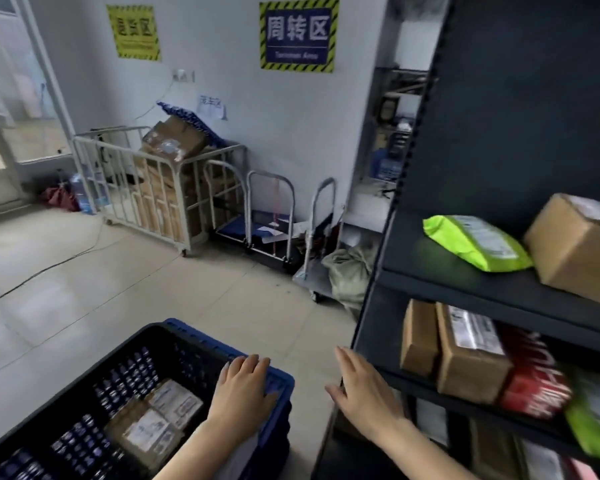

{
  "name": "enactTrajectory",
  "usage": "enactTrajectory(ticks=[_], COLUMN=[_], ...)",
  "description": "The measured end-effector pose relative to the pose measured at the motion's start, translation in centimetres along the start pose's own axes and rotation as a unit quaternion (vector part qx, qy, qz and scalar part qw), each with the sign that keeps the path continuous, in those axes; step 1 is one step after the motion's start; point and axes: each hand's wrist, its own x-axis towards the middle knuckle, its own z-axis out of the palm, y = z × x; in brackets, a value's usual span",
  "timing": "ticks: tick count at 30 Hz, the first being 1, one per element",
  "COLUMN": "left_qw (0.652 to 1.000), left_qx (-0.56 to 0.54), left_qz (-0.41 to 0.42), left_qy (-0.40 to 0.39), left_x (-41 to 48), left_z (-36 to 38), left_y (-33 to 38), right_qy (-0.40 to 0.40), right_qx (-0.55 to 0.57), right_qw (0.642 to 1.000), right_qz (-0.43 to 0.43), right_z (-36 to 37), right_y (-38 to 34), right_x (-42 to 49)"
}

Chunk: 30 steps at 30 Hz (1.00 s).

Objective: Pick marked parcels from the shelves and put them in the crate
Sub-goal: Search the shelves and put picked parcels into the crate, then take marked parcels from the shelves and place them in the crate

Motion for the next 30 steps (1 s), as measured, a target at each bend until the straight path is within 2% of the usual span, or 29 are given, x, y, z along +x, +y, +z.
enactTrajectory(ticks=[13,22,30], left_qw=[0.983,0.956,0.941], left_qx=[-0.011,-0.023,0.0], left_qz=[0.184,0.292,0.338], left_qy=[0.004,0.011,0.006], left_x=[-3.5,-11.3,-17.5], left_z=[0.3,1.4,3.0], left_y=[19.6,33.3,42.4], right_qy=[0.104,0.124,0.161], right_qx=[-0.009,-0.026,-0.007], right_qw=[0.981,0.963,0.946], right_qz=[0.163,0.237,0.281], right_z=[-7.2,-10.7,-11.8], right_y=[12.6,20.2,25.4], right_x=[-17.6,-32.1,-43.4])
